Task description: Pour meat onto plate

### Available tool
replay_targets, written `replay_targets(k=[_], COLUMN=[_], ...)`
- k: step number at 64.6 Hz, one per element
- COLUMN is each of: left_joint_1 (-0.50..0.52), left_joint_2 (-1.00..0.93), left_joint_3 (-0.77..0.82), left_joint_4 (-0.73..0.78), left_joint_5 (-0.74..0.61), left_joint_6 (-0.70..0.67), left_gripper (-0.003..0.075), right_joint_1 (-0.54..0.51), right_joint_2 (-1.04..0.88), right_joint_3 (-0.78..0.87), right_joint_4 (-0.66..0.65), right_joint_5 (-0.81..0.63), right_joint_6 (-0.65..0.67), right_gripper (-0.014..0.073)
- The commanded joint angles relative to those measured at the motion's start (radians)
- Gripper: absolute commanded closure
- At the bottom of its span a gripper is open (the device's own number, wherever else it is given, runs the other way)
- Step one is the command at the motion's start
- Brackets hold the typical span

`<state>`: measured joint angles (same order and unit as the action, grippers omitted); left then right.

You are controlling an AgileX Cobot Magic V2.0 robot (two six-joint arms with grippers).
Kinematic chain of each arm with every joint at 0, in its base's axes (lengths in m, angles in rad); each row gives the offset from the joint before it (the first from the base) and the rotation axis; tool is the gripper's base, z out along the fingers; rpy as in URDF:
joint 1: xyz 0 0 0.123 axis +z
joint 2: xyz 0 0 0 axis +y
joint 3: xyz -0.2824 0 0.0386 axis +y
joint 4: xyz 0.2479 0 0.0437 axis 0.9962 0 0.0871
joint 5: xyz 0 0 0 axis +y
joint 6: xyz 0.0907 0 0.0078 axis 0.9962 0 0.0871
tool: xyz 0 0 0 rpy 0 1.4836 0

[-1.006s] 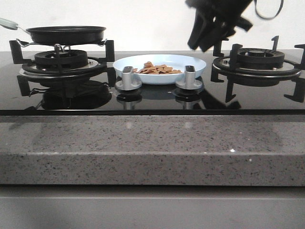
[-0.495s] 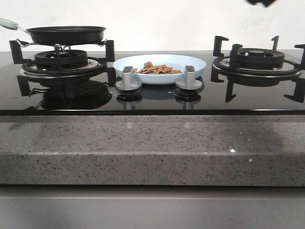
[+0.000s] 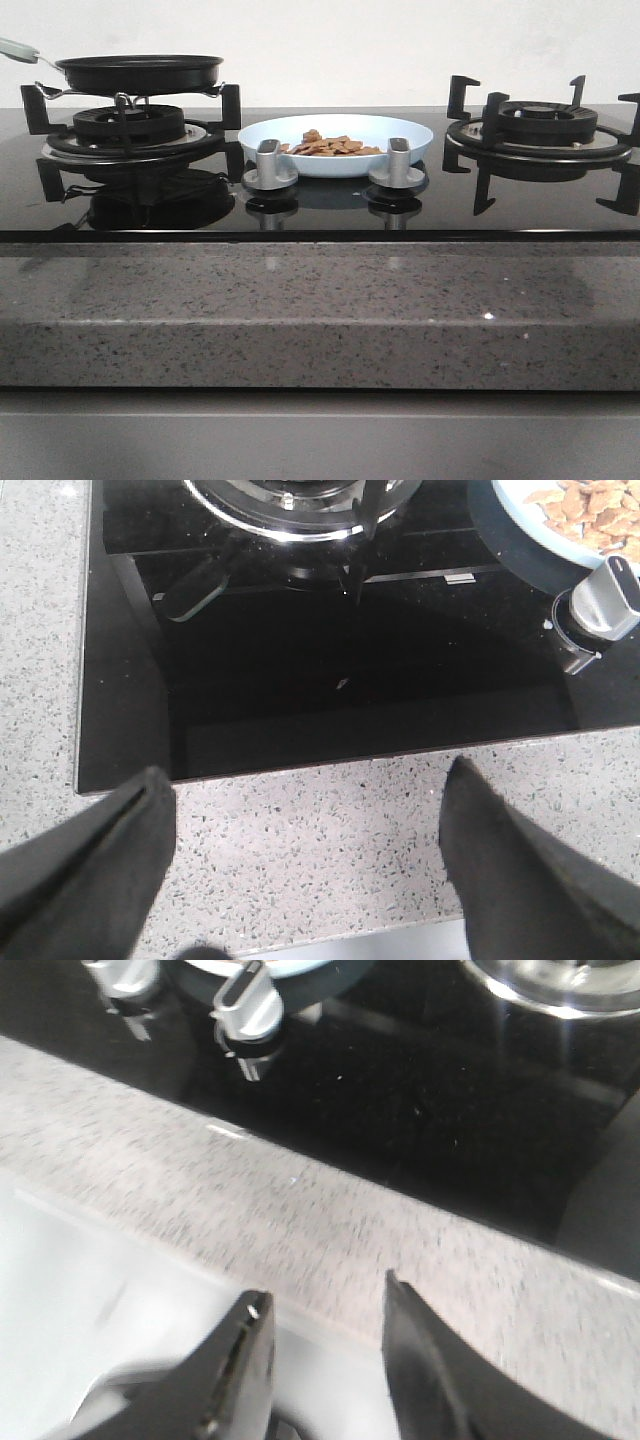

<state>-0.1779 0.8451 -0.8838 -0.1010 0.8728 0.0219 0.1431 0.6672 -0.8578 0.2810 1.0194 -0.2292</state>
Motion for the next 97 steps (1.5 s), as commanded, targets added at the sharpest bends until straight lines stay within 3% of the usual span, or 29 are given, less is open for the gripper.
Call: replay_targets(k=[1,11,26,34,48,54,97], left_joint_1=[-0.009,-0.009,-0.009,-0.009,-0.009,-0.009,-0.005], left_joint_2=[-0.006,-0.004,-0.004,-0.004,-0.004,-0.004,-0.046], left_joint_3=[-0.026,-0.026,-0.026,-0.026,-0.026,-0.026,-0.009], left_joint_4=[-0.013,-0.013,-0.013,-0.013,-0.013,-0.013,0.003], left_joint_5=[-0.079,-0.087,-0.087,-0.087,-0.087,-0.087,-0.107], left_joint_6=[-0.009,-0.009,-0.009,-0.009,-0.009,-0.009,0.005], left_gripper=[0.0189,0.0189,0.0221,0.0360,0.0639,0.0737,0.0741], right_joint_1=[-0.005,-0.005,-0.005,-0.005,-0.005,-0.005,-0.005], right_joint_2=[-0.113,-0.253,-0.269,-0.269,-0.269,-0.269,-0.269], right_joint_3=[0.030,0.116,0.164,0.165,0.165,0.165,0.165], right_joint_4=[0.016,0.016,0.025,0.025,0.026,0.026,0.029], right_joint_5=[-0.072,-0.074,-0.055,-0.054,-0.054,-0.054,-0.052], right_joint_6=[0.001,0.004,0.005,0.005,0.005,0.005,0.005], right_gripper=[0.0291,0.0291,0.0292,0.0366,0.0643,0.0710,0.0708])
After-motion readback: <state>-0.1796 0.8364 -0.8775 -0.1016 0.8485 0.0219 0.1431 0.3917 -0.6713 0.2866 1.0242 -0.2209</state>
